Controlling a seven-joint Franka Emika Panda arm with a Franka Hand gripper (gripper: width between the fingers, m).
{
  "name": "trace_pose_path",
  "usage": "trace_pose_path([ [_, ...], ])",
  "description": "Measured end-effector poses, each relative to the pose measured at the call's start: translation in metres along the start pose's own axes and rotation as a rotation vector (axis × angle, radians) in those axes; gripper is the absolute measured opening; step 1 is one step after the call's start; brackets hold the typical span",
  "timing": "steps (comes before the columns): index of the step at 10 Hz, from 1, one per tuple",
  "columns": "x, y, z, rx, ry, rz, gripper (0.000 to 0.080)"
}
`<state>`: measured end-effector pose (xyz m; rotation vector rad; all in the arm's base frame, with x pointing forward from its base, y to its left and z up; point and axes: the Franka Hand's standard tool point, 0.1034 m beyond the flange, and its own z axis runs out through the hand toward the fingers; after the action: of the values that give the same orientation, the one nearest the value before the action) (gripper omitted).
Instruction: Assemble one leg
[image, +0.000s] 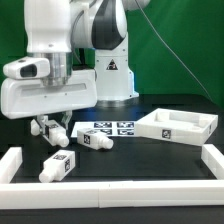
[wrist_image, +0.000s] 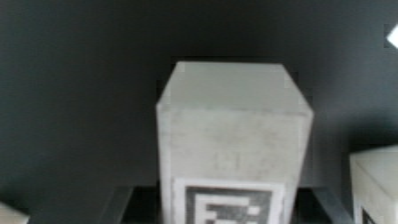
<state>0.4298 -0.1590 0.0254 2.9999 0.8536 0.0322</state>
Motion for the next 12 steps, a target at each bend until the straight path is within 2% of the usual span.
trace_pose_path([
  [1,0.0,0.001,0.0,0.0,0.0,0.001,0.0284],
  [2,0.0,0.001,0.0,0.001,0.0,0.0,0.0356],
  [3,0.0,0.001,0.0,0.001,0.0,0.0,0.0356],
  [4,0.0,0.001,0.0,0.001,0.0,0.0,0.054],
  [5,0.001,0.001,-0.001,-0.001,0.001,0.001,0.0615],
  [6,0.01,-0.003,-0.013,0.008,-0.001,0.054,0.0615],
  [7,0.028,-0.01,-0.034,0.0,0.015,0.101,0.0643],
  [8,0.044,-0.022,-0.046,-0.01,0.032,0.131,0.0648],
  [9,0.059,-0.036,-0.054,-0.011,0.043,0.211,0.0648],
  [10,0.067,-0.054,-0.053,-0.022,0.064,0.271,0.0649],
  [11,0.051,-0.089,-0.042,-0.014,0.056,0.267,0.0649],
  [12,0.043,-0.085,-0.043,0.004,0.03,0.246,0.0649],
])
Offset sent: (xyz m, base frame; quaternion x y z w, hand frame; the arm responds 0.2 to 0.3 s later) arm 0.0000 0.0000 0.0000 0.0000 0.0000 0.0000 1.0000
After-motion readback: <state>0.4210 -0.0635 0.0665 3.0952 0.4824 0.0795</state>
